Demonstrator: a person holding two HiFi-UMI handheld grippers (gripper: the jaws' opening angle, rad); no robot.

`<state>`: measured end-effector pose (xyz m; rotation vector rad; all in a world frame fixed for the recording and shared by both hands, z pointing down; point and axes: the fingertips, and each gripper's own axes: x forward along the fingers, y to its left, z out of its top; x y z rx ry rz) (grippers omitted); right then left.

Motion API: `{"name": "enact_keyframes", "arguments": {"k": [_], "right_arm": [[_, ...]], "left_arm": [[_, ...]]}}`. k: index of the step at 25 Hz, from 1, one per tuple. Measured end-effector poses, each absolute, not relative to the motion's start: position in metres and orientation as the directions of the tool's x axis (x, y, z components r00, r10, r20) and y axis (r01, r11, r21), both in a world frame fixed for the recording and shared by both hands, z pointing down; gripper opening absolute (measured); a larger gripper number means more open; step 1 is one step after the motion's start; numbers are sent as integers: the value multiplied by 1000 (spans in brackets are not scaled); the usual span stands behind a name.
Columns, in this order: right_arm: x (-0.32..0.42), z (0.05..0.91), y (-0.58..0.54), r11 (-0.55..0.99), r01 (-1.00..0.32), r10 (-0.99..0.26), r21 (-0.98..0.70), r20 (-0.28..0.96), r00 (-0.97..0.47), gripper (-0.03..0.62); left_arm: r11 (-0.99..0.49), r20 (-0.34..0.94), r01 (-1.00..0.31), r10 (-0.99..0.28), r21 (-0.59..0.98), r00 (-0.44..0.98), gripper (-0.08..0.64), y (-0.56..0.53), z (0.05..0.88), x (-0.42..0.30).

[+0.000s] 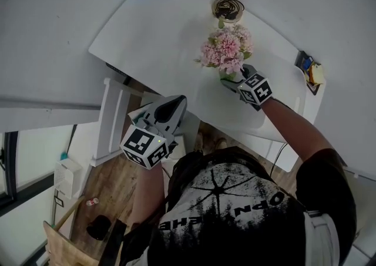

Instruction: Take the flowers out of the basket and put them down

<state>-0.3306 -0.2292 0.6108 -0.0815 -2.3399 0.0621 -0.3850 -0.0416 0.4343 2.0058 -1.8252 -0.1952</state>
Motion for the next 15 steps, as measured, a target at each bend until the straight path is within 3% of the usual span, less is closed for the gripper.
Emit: {"name": "enact_keyframes", "arguments": {"k": [15], "right_arm": [[-353, 635, -225, 994, 40, 101, -102, 710, -697, 296]], "left_arm": [[-12, 207, -913, -973, 408, 105, 12, -33, 446, -398]]}}
